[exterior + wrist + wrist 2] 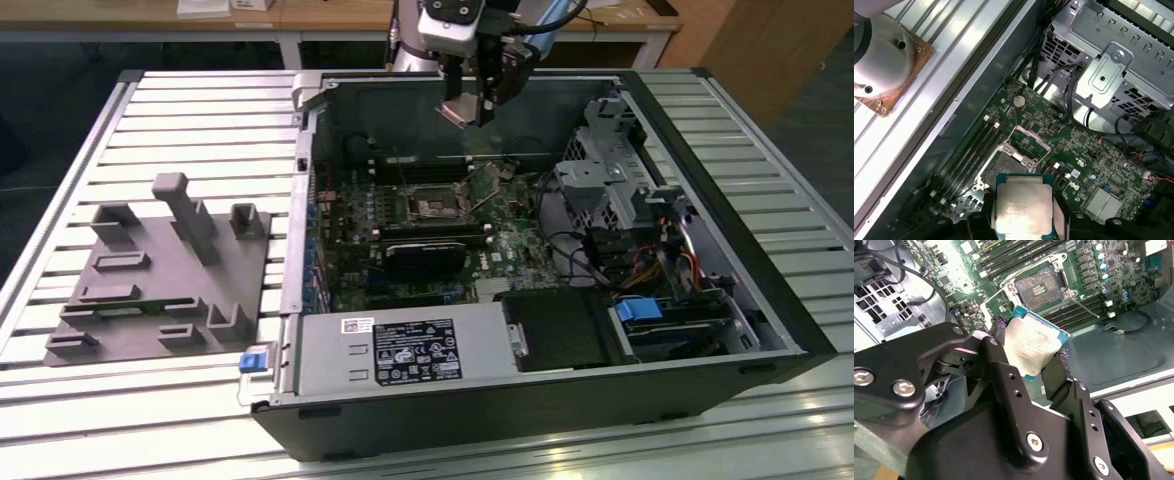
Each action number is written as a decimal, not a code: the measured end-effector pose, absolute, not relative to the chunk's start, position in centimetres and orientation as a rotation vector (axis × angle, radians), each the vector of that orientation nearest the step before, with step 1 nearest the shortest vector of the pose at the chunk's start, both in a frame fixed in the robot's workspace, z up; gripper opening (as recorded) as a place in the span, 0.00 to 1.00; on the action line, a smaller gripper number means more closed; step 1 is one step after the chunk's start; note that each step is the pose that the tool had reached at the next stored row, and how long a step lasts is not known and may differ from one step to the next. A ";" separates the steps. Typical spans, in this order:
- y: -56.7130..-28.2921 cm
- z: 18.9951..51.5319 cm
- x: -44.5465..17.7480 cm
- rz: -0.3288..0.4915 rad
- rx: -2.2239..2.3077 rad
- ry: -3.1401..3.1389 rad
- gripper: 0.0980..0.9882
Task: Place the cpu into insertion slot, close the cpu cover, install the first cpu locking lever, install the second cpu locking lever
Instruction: 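Place the cpu into insertion slot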
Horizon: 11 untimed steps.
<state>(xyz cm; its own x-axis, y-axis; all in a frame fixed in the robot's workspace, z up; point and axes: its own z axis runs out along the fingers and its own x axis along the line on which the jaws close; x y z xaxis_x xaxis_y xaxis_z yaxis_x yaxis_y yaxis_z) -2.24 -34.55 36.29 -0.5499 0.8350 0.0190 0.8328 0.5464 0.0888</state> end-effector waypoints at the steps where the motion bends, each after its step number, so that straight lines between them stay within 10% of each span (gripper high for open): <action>1: -34.6 36.3 -2.2 0.136 1.483 2.737 0.49; 11: -34.6 36.3 -2.2 0.135 1.533 2.708 0.49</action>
